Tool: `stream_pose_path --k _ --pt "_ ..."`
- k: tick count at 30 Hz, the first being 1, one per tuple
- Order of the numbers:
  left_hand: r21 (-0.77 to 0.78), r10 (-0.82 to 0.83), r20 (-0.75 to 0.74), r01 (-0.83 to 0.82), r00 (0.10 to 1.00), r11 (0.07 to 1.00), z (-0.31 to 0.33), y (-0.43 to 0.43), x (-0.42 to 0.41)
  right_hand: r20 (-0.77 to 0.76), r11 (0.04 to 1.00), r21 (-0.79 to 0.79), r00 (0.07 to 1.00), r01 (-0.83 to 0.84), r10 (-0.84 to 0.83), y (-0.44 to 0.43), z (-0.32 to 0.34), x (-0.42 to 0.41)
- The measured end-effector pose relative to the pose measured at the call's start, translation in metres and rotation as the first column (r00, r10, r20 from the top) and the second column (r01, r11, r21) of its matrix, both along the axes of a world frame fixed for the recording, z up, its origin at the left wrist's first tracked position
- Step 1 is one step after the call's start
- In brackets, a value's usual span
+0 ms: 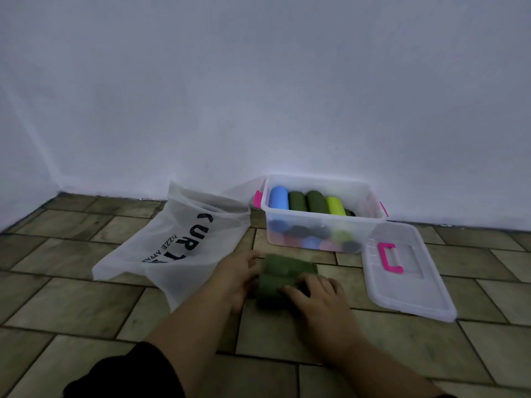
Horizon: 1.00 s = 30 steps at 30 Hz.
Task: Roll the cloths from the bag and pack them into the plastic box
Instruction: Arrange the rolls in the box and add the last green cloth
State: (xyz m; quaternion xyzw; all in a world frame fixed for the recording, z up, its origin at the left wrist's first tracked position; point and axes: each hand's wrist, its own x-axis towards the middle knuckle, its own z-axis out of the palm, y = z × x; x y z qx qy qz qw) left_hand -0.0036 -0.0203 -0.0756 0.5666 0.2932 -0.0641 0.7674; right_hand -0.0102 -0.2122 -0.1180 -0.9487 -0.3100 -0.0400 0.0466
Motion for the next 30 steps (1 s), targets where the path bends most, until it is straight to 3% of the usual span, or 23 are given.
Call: stream_pose_path --k 2,4,5,7,8,10,14,18,22,27,30 --pt "0.393 -0.04 0.035 0.023 0.999 0.919 -0.004 0.009 0.007 -0.035 0.998 0.049 0.998 0.049 -0.047 -0.003 0.0 -0.006" --pt "0.649 -0.226 0.019 0.16 0.974 0.743 -0.003 0.007 0.013 -0.071 0.981 0.119 0.987 0.155 -0.148 0.0 0.005 -0.013" --pt "0.709 -0.319 -0.034 0.248 0.947 0.66 -0.003 0.003 0.018 -0.1 0.967 0.144 0.975 0.21 -0.197 0.006 0.007 -0.016" --pt "0.792 -0.463 -0.249 0.454 0.851 0.407 -0.001 -0.009 0.031 -0.179 0.938 0.174 0.947 0.298 -0.268 0.021 0.01 -0.019" --pt "0.801 -0.477 -0.36 0.528 0.802 0.283 0.0 -0.014 0.037 -0.227 0.926 0.184 0.931 0.33 -0.287 0.029 0.011 -0.019" --pt "0.809 -0.443 -0.459 0.568 0.771 0.15 0.002 -0.022 0.045 -0.3 0.914 0.166 0.902 0.37 -0.311 0.038 0.012 -0.016" --pt "0.855 -0.398 -0.453 0.516 0.798 0.061 -0.003 -0.028 0.052 -0.303 0.918 0.101 0.891 0.383 -0.338 0.038 0.016 -0.009" --pt "0.846 -0.361 -0.443 0.516 0.82 0.135 -0.02 -0.025 0.06 -0.325 0.933 0.075 0.893 0.353 -0.312 0.039 0.016 -0.008" --pt "0.851 -0.32 -0.494 0.525 0.808 0.011 -0.035 -0.023 0.067 -0.316 0.941 0.074 0.903 0.329 -0.291 0.034 0.015 -0.009" --pt "0.846 -0.32 -0.506 0.532 0.801 -0.006 -0.045 -0.023 0.074 -0.235 0.935 0.113 0.923 0.336 -0.304 0.026 0.015 -0.014" --pt "0.851 -0.32 -0.503 0.524 0.803 -0.025 -0.048 -0.022 0.075 -0.233 0.943 0.058 0.923 0.327 -0.305 0.028 0.014 -0.015"
